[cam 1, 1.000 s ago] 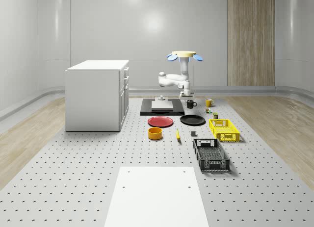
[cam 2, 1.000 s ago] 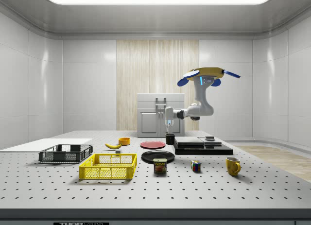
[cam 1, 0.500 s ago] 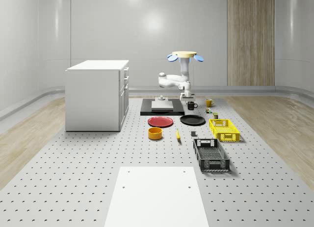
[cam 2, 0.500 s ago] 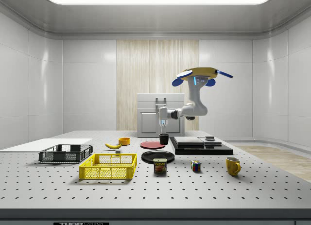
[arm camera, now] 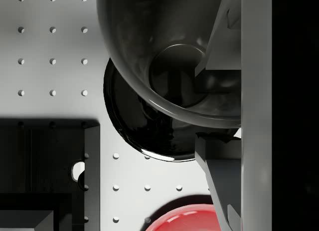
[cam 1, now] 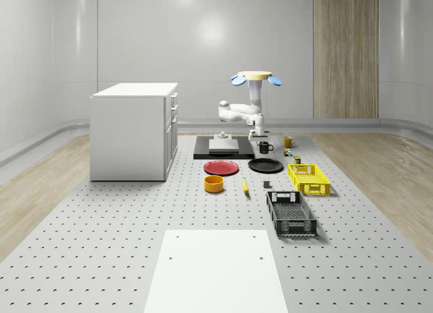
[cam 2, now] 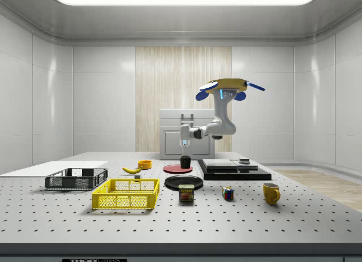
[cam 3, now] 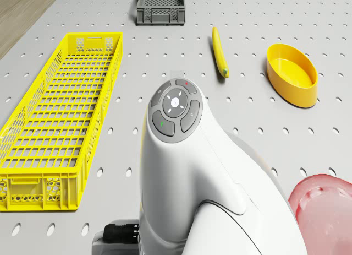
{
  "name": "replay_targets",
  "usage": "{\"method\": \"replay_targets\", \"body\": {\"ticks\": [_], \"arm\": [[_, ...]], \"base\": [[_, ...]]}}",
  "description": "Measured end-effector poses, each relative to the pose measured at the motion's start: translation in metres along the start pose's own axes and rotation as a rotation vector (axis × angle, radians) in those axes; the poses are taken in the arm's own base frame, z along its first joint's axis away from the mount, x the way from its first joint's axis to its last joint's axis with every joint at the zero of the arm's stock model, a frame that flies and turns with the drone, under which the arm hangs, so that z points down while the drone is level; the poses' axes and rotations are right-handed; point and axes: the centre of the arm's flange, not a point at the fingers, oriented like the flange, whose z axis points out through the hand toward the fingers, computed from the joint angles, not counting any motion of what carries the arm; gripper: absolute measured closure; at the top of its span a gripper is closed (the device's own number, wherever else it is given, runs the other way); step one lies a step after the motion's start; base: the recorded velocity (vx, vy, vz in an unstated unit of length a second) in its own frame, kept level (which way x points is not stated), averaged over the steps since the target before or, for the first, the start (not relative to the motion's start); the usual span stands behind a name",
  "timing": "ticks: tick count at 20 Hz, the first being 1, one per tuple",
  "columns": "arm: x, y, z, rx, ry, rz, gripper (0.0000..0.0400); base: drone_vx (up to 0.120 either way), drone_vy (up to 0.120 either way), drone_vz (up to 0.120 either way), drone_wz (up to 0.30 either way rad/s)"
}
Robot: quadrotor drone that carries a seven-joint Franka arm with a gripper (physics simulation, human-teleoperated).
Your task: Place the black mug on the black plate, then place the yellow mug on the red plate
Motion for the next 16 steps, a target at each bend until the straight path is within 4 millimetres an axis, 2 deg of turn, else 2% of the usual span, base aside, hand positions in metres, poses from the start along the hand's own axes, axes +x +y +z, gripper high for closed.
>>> {"method": "replay_targets", "body": {"ticks": [16], "arm": [[0.000,0.000,0.066,0.000,0.000,0.000,0.0290]], "base": [[0.000,0.000,0.000,0.000]]}}
